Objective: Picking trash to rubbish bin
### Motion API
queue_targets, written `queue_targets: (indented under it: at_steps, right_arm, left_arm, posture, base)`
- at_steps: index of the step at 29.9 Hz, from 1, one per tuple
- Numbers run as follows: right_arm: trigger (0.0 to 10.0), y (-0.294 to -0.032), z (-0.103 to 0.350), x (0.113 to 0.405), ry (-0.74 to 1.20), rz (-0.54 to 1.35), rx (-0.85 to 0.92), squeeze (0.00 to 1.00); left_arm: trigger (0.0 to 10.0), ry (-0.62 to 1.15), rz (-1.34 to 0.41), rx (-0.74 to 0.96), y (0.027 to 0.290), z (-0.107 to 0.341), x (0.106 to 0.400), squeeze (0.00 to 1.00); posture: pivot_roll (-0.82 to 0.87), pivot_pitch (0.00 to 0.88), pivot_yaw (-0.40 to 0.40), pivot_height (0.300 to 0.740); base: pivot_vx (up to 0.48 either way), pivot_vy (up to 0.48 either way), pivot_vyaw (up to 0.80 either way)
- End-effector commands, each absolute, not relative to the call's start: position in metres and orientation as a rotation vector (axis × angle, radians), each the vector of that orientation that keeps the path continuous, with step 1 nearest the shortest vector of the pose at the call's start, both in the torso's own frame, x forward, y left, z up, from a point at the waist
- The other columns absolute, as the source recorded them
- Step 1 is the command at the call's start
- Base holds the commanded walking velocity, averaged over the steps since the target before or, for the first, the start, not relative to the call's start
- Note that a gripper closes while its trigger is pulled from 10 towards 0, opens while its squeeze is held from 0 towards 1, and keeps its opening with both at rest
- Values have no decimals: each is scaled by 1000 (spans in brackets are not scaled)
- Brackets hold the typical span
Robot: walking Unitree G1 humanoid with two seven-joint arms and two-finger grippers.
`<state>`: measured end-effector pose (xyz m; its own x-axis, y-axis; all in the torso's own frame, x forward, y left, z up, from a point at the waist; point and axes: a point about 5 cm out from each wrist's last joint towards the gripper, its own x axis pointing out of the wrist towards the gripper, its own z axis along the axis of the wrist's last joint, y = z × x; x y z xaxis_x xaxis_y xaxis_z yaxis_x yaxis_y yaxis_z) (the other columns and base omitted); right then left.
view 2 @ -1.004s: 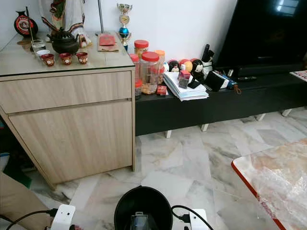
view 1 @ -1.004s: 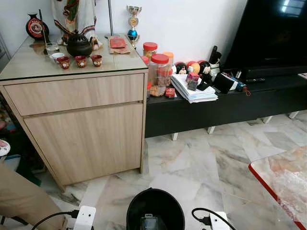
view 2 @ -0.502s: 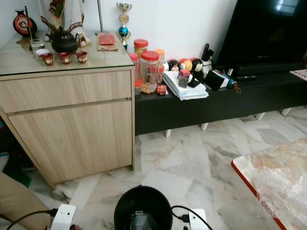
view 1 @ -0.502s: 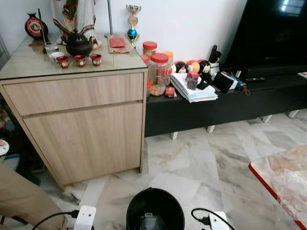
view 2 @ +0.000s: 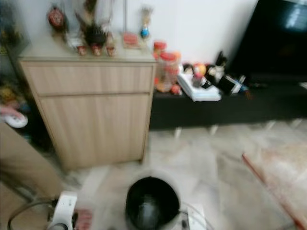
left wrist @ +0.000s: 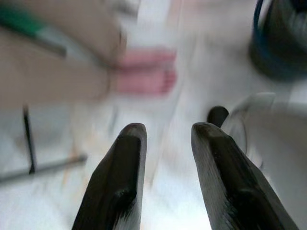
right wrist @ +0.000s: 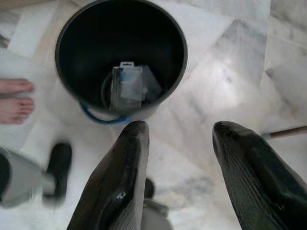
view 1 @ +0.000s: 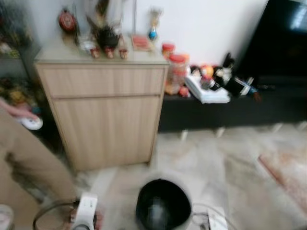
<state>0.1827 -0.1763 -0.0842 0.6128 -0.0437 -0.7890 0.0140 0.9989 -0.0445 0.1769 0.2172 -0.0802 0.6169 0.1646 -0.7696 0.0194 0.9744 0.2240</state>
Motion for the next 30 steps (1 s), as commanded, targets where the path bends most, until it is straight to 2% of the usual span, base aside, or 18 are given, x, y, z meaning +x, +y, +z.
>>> queue_targets:
  at_steps: [1,21,30]
  right_arm:
    - [10000,-180,-88,175,940,-46,-34,0]
    - [10000,-179,-86,180,924,-26,-50,0]
    - [10000,-178,-80,190,884,-8,-69,0]
  left_arm:
    - [10000,839,80,211,214,-70,198,0]
    - [10000,837,72,217,214,-70,198,0]
    - [10000,787,67,224,210,-63,211,0]
  posture:
    - [164,2,-100,740]
    - [148,0,-99,740]
    - [142,0,-97,740]
  base:
    - [-311,0,0]
    - [-297,0,0]
    - [0,0,0]
